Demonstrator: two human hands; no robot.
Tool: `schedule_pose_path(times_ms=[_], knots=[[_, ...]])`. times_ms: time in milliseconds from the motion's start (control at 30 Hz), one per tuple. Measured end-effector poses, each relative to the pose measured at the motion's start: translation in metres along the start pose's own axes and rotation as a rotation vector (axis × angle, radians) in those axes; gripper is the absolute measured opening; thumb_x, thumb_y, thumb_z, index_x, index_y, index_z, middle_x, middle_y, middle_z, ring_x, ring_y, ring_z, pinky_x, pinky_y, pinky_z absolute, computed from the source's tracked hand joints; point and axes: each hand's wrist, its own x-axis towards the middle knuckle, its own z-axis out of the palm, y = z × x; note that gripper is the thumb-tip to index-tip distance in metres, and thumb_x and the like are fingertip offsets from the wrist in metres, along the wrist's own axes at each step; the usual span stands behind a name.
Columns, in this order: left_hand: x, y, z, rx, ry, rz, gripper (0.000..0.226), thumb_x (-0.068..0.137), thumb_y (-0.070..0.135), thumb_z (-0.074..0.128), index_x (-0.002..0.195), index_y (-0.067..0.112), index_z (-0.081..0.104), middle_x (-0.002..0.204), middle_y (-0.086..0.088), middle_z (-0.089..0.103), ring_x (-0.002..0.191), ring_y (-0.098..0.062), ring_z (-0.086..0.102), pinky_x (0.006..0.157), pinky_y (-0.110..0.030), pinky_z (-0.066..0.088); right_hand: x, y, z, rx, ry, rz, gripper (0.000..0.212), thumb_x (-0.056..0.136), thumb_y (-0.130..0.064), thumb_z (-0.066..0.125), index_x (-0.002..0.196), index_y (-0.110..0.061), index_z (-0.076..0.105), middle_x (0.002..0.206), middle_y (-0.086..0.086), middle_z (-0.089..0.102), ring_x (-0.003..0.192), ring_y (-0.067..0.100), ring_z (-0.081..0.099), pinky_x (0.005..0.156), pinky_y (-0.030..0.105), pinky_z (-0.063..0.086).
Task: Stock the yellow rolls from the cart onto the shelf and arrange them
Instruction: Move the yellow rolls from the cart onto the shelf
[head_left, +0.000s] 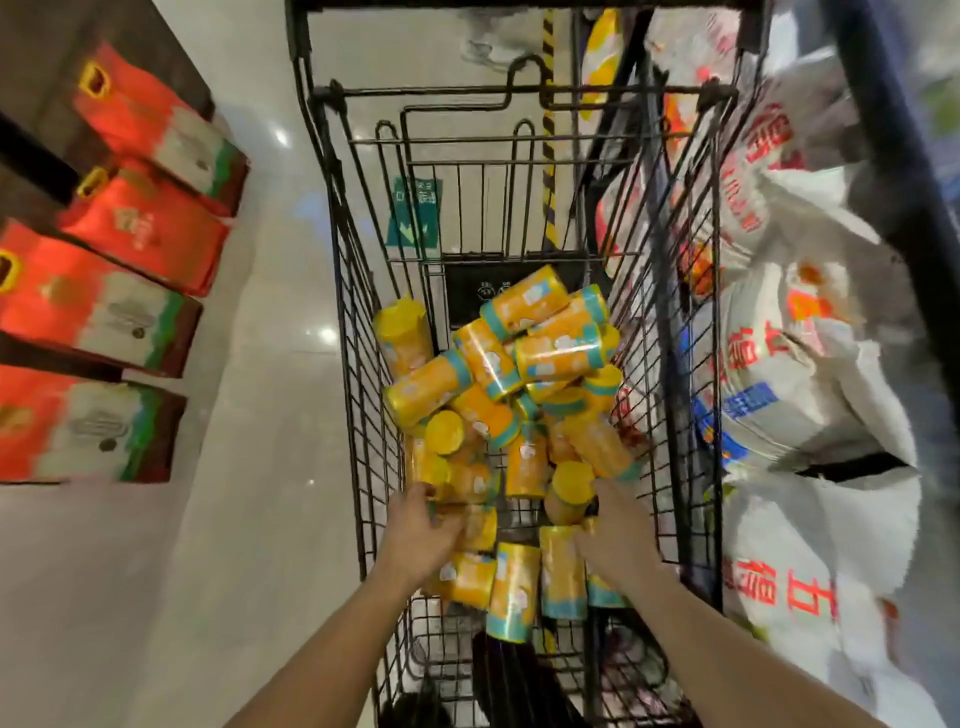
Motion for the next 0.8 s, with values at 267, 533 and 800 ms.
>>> schedule_pose_path(times_ms=[267,533,800], knots=[[0.062,-0.011,0.034,0.005,0.029,-0.147,0.066,0.088,0.031,0.067,0.142,0.01,0.037,0.142,-0.019,0.039,0.131,-0.035,0.04,0.102,-0.038,0.039,0.054,0.009,0.014,-0.296,-0.103,-0.084,0.091,0.089,-0.033,0.063,0.158,-0.027,0.004,0.164,0.001,0.007,0.147,0.028,0.021,0.105,0.04,0.046],[0.107,-0.037,0.058,-0.015,0.058,-0.232,0.101,0.077,0.052,0.076,0.154,0.02,0.02,0.148,-0.017,0.032,0.135,-0.038,0.035,0.109,-0.049,0.037,0.087,0.003,0.024,-0.56,-0.116,-0.266,0.092,0.091,-0.02,0.063,0.157,-0.028,0.0,0.164,0.003,0.008,0.143,0.032,0.021,0.112,0.046,0.036],[0.126,-0.04,0.066,-0.011,0.103,-0.26,0.088,0.074,0.038,0.083,0.144,0.014,0.036,0.137,-0.016,0.041,0.129,-0.036,0.043,0.108,-0.046,0.039,0.104,0.01,0.032,-0.719,-0.021,-0.406,0.064,0.093,-0.011,0.052,0.153,-0.019,0.028,0.152,0.01,0.037,0.144,0.034,0.025,0.107,0.046,0.033]])
